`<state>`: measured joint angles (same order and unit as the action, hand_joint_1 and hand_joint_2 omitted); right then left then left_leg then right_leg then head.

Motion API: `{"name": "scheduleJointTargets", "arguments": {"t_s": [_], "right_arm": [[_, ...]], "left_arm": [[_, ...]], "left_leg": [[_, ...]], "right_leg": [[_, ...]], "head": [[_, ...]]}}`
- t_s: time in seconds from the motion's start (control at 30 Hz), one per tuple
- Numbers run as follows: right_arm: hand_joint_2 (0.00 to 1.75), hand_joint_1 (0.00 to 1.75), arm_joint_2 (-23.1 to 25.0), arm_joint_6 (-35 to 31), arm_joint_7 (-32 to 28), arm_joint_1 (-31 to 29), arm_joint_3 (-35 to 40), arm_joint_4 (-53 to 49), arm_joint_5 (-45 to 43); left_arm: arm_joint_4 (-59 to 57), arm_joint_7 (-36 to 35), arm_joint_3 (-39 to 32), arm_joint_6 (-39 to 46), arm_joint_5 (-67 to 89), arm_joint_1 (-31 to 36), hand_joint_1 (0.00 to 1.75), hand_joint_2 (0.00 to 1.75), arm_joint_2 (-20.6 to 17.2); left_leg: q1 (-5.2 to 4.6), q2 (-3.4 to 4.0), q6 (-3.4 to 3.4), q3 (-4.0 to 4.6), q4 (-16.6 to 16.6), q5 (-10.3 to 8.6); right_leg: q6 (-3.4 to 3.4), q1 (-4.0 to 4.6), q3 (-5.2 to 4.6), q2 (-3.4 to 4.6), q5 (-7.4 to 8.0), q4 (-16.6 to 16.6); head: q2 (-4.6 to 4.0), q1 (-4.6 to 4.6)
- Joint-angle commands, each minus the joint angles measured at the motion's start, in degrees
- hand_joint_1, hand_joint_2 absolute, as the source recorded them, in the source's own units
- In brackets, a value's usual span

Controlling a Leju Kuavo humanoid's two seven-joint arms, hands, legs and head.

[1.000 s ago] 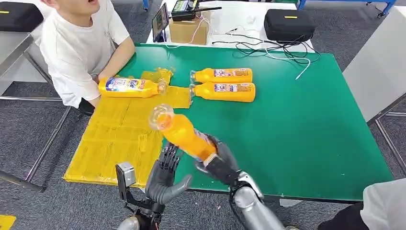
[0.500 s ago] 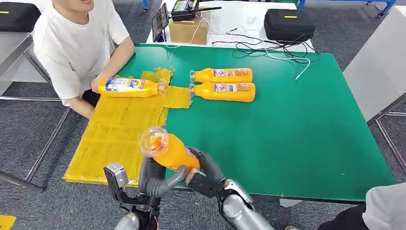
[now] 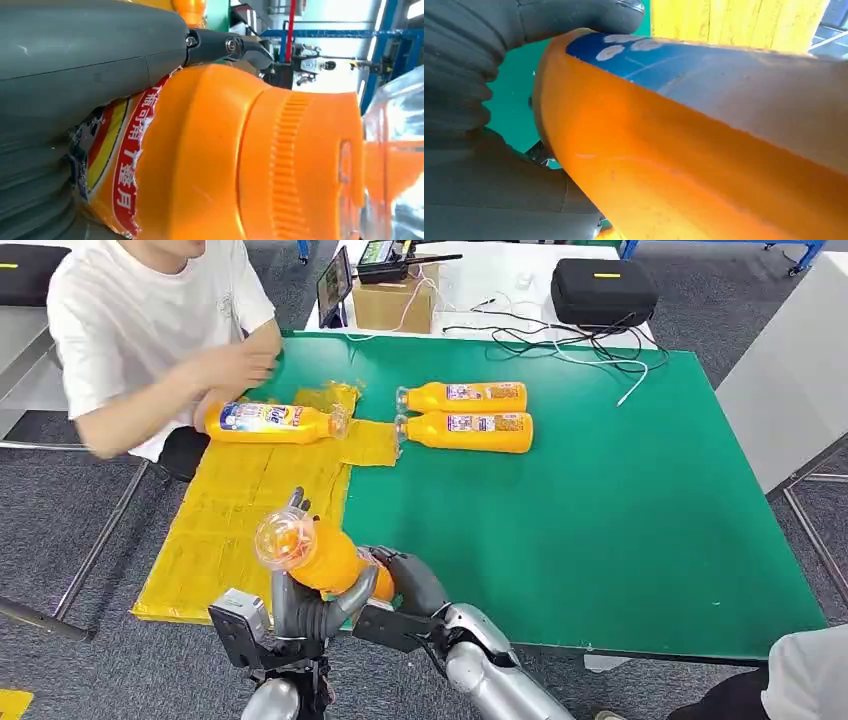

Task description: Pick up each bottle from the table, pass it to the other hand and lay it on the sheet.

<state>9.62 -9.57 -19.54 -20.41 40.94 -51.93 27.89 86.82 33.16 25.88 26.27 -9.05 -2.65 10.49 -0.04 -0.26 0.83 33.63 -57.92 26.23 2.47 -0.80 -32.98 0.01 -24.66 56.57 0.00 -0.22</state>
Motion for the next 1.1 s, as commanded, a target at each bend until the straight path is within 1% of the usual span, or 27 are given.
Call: {"name": "scheduleJointTargets", "arguments": {"t_s": [0.03,0.1,0.13,0.17,0.2,0.23,0.27,0.3,0.33,0.37,0.43,0.5,0.53,0.57,0.67,0.77,0.8,0.9,0.93,1.0,1.03,1.1], "right_arm": [[1.75,1.75,-0.10,0.15,0.17,-2.41,5.61,4.09,0.72],[1.75,1.75,-0.32,-0.66,0.69,-2.48,6.11,4.15,1.42],[1.75,1.75,-0.24,-1.49,1.11,-2.59,6.38,4.18,1.89],[1.75,1.40,-0.24,-1.76,1.37,-2.50,6.24,4.16,1.67],[1.75,0.00,-0.08,-1.97,1.53,-2.31,5.77,4.13,1.20],[1.75,0.00,0.50,-2.57,0.80,-1.58,4.22,3.72,-0.69],[0.00,0.00,0.70,-2.65,-0.22,-1.07,3.16,3.90,-2.47],[0.00,0.00,0.68,-3.38,-1.32,-0.74,2.76,3.68,-2.92],[0.00,0.00,0.94,-4.10,-3.94,0.29,1.25,3.47,-5.19],[0.00,0.00,0.91,-4.81,-5.67,0.79,0.87,3.02,-6.01],[0.00,0.00,0.96,-5.48,-7.82,1.71,0.05,1.82,-7.51],[0.00,0.00,1.08,-5.17,-8.79,2.44,-1.09,0.62,-9.57],[0.00,0.00,1.09,-5.25,-8.95,2.62,-1.85,0.48,-10.56],[0.00,0.00,1.14,-5.81,-8.98,2.62,-2.26,0.82,-10.74],[0.00,0.00,1.84,-6.42,-10.41,2.97,-3.57,1.91,-12.40],[0.00,0.00,1.85,-6.54,-11.24,3.30,-3.72,2.05,-12.82],[0.00,0.00,1.82,-6.44,-11.32,3.25,-3.68,2.17,-12.89],[0.00,0.00,1.76,-7.10,-12.36,3.37,-4.36,2.37,-13.30],[0.00,0.00,1.49,-8.60,-13.26,3.96,-5.35,2.10,-13.67],[0.00,0.00,0.63,-9.10,-14.01,5.21,-6.44,1.35,-14.18],[0.00,0.00,0.26,-8.87,-14.33,5.58,-6.71,1.10,-14.23],[0.00,0.00,0.25,-9.02,-14.50,5.79,-7.04,0.96,-14.23]], "left_arm": [[-3.47,-0.59,2.22,-0.03,-0.14,3.54,0.00,1.75,-0.74],[-3.38,-1.89,1.69,-1.07,-1.73,2.97,0.00,1.75,-0.01],[-3.48,-3.75,1.65,-1.63,-2.87,2.71,1.47,1.75,0.25],[-3.13,-4.68,1.35,-2.36,-3.69,2.18,1.75,1.75,0.75],[-3.03,-4.68,1.30,-2.36,-3.69,2.10,1.75,1.75,0.79],[-2.67,-5.09,0.75,-2.58,-4.50,1.89,1.75,1.75,1.02],[-2.52,-6.96,0.35,-4.82,-7.30,1.97,1.75,1.75,0.94],[-2.38,-7.96,-0.17,-6.09,-9.35,1.91,1.75,1.75,1.03],[-2.29,-10.89,-1.12,-9.73,-14.42,1.82,1.75,1.75,0.78],[-2.02,-15.17,-2.15,-15.29,-21.80,1.29,1.75,1.75,0.97],[-1.71,-16.83,-3.10,-19.44,-26.52,0.79,1.75,1.75,0.27],[-1.36,-17.24,-3.99,-20.98,-28.41,0.41,1.75,1.75,0.07],[-1.14,-17.57,-4.69,-21.49,-29.15,0.39,1.75,1.75,0.13],[-0.92,-17.63,-5.09,-21.73,-29.58,0.32,1.75,1.75,0.28],[-0.08,-18.25,-6.25,-22.44,-30.93,-0.05,1.75,1.75,0.29],[-0.04,-18.47,-6.77,-22.46,-30.97,0.22,1.75,1.75,0.07],[-0.09,-18.40,-6.99,-22.40,-30.98,0.28,1.75,1.75,0.16],[-0.45,-16.44,-7.62,-20.67,-28.13,1.18,1.75,1.75,-0.32],[-2.60,-12.92,-5.37,-12.00,-14.86,3.47,1.75,1.75,-3.18],[-8.12,-10.74,-3.22,-4.63,-2.82,6.88,1.75,1.75,-5.47],[-10.08,-9.90,-4.10,-5.26,-2.72,7.63,1.75,1.75,-5.40],[-10.86,-9.45,-3.89,-4.33,-0.48,7.99,1.75,1.75,-5.65]], "left_leg": [[0.03,-0.05,-0.06,-0.12,0.04,0.01],[0.05,-0.03,-0.06,-0.14,0.05,0.01],[0.02,-0.03,-0.05,-0.10,0.04,0.00],[0.05,-0.02,-0.07,-0.16,0.04,0.02],[0.05,-0.02,-0.05,-0.10,0.03,0.01],[0.02,-0.04,-0.04,-0.11,0.05,0.01],[0.05,-0.05,-0.06,-0.16,0.05,0.02],[0.03,-0.02,-0.05,-0.08,0.02,0.01],[0.07,-0.03,-0.08,-0.18,0.04,0.04],[0.05,-0.02,-0.06,-0.11,0.02,0.03],[0.05,-0.04,-0.07,-0.17,0.06,0.03],[0.04,0.01,-0.07,-0.20,0.06,0.05],[0.02,0.08,-0.06,-0.07,0.01,0.05],[0.04,0.13,-0.08,-0.14,0.02,0.08],[0.06,-0.03,-0.07,-0.10,0.01,0.04],[0.07,0.05,-0.08,-0.16,0.03,0.06],[0.02,0.01,-0.05,-0.08,0.02,0.03],[0.10,0.04,-0.10,-0.25,0.06,0.06],[0.07,-0.01,-0.07,-0.16,0.03,0.04],[0.07,-0.07,-0.08,-0.20,0.08,0.01],[0.06,-0.31,-0.09,-0.18,0.14,-0.08],[0.02,-0.25,-0.07,-0.18,0.15,-0.07]], "right_leg": [[-0.08,0.04,0.14,-0.07,-0.03,-0.04],[-0.09,0.05,0.15,-0.05,-0.02,-0.05],[-0.06,0.02,0.11,-0.04,-0.02,-0.03],[-0.10,0.06,0.18,-0.05,-0.03,-0.05],[-0.07,0.06,0.13,-0.04,-0.01,-0.06],[-0.06,0.03,0.14,-0.06,-0.02,-0.05],[-0.09,0.06,0.19,-0.07,-0.03,-0.07],[-0.06,0.04,0.10,-0.03,-0.02,-0.04],[-0.11,0.08,0.22,-0.06,-0.04,-0.06],[-0.09,0.06,0.14,-0.05,-0.03,-0.04],[-0.10,0.05,0.19,-0.06,-0.05,-0.06],[-0.11,0.05,0.22,-0.01,-0.05,-0.06],[-0.08,0.03,0.07,0.08,-0.02,0.00],[-0.11,0.05,0.12,0.11,-0.04,-0.01],[-0.09,0.06,0.11,-0.04,-0.05,-0.01],[-0.11,0.08,0.17,0.04,-0.03,-0.06],[-0.07,0.02,0.08,0.00,-0.03,-0.01],[-0.14,0.11,0.26,0.02,-0.04,-0.10],[-0.11,0.07,0.19,-0.02,-0.04,-0.05],[-0.13,0.07,0.24,-0.09,-0.03,-0.08],[-0.13,0.06,0.28,-0.32,-0.03,-0.12],[-0.10,0.03,0.24,-0.25,-0.02,-0.14]], "head": [[0.00,0.00],[0.00,0.00],[0.02,0.00],[0.00,0.00],[0.00,0.00],[0.02,0.00],[0.00,0.02],[0.00,0.00],[0.00,0.00],[0.02,0.00],[0.00,0.00],[0.00,0.04],[0.00,0.07],[0.00,-0.09],[0.00,0.02],[0.00,0.00],[0.00,0.00],[0.02,0.00],[0.02,0.02],[0.00,0.00],[0.00,0.02],[0.00,0.02]]}}
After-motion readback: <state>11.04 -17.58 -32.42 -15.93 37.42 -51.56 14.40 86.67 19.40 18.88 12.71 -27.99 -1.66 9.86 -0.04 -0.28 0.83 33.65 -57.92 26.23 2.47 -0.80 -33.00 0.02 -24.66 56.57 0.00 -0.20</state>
